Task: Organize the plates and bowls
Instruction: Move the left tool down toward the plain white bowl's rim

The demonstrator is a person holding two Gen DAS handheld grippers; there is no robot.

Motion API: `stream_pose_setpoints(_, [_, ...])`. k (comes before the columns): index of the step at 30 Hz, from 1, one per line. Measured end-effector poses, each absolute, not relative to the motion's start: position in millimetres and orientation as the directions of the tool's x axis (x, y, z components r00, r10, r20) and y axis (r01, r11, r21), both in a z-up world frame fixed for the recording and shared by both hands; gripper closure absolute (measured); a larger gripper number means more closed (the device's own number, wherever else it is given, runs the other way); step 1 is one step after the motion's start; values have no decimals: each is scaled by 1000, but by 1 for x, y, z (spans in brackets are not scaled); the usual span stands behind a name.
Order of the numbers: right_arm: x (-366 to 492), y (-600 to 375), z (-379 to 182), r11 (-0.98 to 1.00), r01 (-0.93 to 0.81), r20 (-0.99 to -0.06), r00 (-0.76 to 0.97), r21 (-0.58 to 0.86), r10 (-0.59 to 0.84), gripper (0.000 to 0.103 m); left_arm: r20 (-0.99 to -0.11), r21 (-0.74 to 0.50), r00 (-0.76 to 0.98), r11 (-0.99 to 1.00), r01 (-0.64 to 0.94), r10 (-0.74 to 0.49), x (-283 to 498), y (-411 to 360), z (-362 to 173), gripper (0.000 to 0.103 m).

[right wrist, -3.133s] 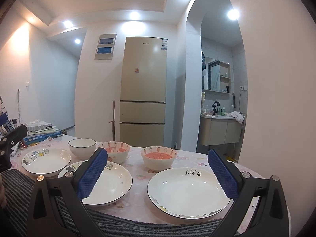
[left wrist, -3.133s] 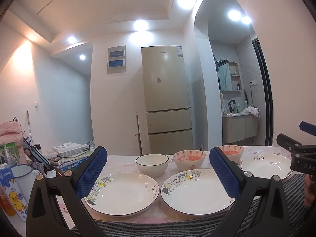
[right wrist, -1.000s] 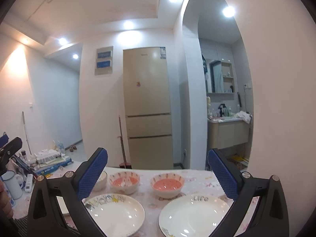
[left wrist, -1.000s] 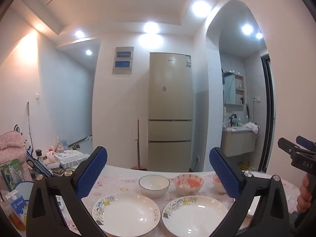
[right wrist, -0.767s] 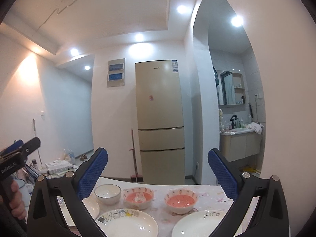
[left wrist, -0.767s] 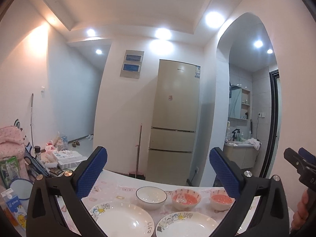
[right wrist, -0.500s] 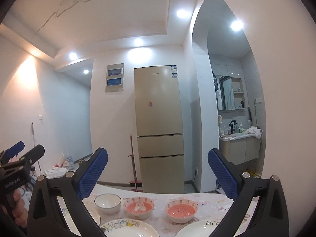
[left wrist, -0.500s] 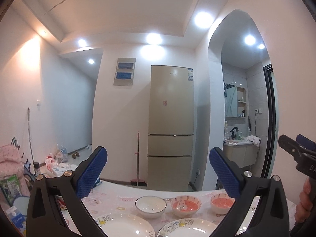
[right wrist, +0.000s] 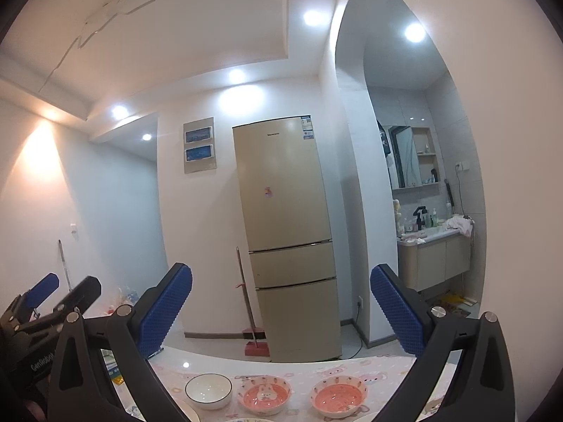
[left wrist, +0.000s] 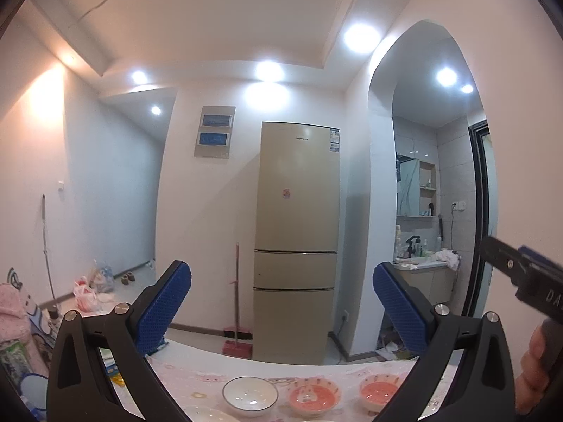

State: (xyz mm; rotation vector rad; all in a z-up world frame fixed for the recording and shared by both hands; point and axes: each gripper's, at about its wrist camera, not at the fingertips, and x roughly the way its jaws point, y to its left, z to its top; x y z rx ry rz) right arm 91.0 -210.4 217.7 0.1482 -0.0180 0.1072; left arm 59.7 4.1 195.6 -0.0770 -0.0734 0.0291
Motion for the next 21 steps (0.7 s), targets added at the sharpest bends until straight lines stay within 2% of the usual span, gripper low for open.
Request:
stream_pose_setpoints(4, [115, -210, 216, 982, -97, -3, 995, 164, 99, 0, 32, -111, 999, 994, 13, -10, 88, 8, 197, 0])
stream_pose_setpoints(6, [129, -209, 219, 981, -95, -25, 995, 170, 101, 0, -13, -105, 1000, 994, -13, 12, 109, 10, 201, 0])
stream_pose_setpoints(10, [158, -208, 211, 978, -81, -60, 994, 191, 94, 0, -40, -119, 999, 993, -19, 14, 126, 21, 184, 0])
stream_pose_setpoints(14, [197, -201, 178, 975, -98, -165, 977, 199, 132, 0, -123, -149, 992, 988, -28, 10, 152, 30, 157, 0])
stream_pose_setpoints(16, [225, -194, 160, 975, -112, -253, 954, 190, 159, 0, -164, -156, 986, 986, -50, 24, 165, 34, 149, 0])
stream_pose_setpoints(21, [262, -195, 134, 965, -108, -345, 919, 238, 188, 0, -237, -151, 971, 986, -66, 29, 187, 42, 137, 0])
